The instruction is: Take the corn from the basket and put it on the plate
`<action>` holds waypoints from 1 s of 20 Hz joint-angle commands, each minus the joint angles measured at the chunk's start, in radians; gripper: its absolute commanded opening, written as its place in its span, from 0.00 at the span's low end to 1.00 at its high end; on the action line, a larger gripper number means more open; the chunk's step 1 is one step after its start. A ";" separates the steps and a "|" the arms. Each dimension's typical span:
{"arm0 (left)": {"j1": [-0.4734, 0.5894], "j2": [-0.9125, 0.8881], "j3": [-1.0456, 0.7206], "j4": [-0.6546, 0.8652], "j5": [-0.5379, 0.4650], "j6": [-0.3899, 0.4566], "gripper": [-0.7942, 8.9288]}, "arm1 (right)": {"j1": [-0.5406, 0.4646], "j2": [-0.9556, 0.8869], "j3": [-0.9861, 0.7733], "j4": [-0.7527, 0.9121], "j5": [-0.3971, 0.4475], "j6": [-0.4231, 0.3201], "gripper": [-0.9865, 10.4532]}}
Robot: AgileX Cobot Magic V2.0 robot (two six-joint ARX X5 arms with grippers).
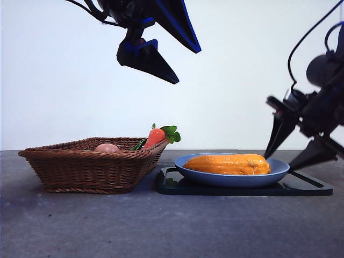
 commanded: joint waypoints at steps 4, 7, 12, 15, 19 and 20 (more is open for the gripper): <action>0.000 0.005 0.026 -0.005 0.002 0.012 0.43 | -0.005 -0.211 0.021 -0.151 0.043 -0.081 0.30; 0.002 0.005 0.026 -0.008 0.001 0.011 0.43 | 0.031 -0.362 0.020 -0.274 0.122 -0.131 0.30; 0.002 0.005 0.026 -0.016 0.002 0.012 0.43 | 0.134 -0.572 0.017 -0.427 0.129 -0.172 0.30; 0.002 0.005 0.026 -0.018 0.002 0.011 0.41 | 0.237 -0.655 -0.015 -0.483 0.199 -0.181 0.26; 0.002 0.005 0.026 -0.043 0.002 0.012 0.22 | 0.351 -0.702 -0.106 -0.472 0.252 -0.181 0.17; 0.002 0.005 0.026 -0.044 0.002 0.012 0.14 | 0.371 -0.702 -0.134 -0.459 0.252 -0.181 0.12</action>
